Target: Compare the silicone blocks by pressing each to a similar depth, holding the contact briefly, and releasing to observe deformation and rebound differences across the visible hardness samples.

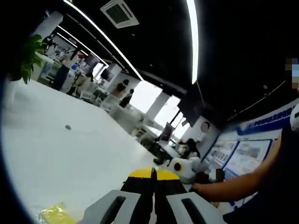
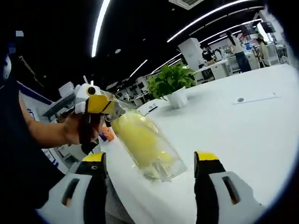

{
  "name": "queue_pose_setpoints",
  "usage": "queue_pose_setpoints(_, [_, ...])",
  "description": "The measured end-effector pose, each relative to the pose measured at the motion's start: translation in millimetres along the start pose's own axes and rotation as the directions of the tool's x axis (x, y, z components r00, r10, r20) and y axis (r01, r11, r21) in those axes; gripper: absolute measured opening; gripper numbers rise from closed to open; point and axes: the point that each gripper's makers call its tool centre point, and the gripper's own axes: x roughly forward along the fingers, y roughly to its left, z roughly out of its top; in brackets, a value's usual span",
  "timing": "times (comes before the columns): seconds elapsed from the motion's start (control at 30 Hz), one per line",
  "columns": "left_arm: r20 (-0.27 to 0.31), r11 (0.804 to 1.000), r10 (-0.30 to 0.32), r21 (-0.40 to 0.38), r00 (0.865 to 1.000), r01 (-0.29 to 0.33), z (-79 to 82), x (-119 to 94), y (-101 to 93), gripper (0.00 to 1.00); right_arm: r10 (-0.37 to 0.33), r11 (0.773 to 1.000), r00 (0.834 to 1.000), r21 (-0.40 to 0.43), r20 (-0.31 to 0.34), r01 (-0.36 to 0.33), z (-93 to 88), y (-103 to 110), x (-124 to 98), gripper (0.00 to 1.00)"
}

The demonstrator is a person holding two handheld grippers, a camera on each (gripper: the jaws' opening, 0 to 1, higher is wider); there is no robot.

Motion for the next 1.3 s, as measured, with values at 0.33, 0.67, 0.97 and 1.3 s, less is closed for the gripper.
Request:
queue_pose_setpoints(0.33, [-0.036,1.0,0.02,-0.005,0.999,-0.02,-12.0,12,18.2,0.0,-0.235,0.952,0.972,-0.205,-0.009,0.228,-13.6,-42,-34,0.96])
queue_pose_setpoints(0.67, [-0.017,0.997,0.035,-0.065,0.999,-0.036,-14.4,23,32.7,0.0,-0.38,0.883,0.925,-0.3,-0.007,0.36,-34.8,-50,-56,0.96])
queue_pose_setpoints(0.97, [-0.015,0.994,0.059,-0.096,0.998,-0.06,-21.3,29,44.9,0.0,-0.418,0.853,0.903,-0.3,0.097,0.427,-16.7,-56,-68,0.96])
queue_pose_setpoints(1.3, [-0.014,0.982,0.076,-0.175,0.997,-0.078,-33.5,33,63.5,0.0,-0.406,0.88,0.913,-0.249,0.048,0.404,-38.1,-51,-66,0.96])
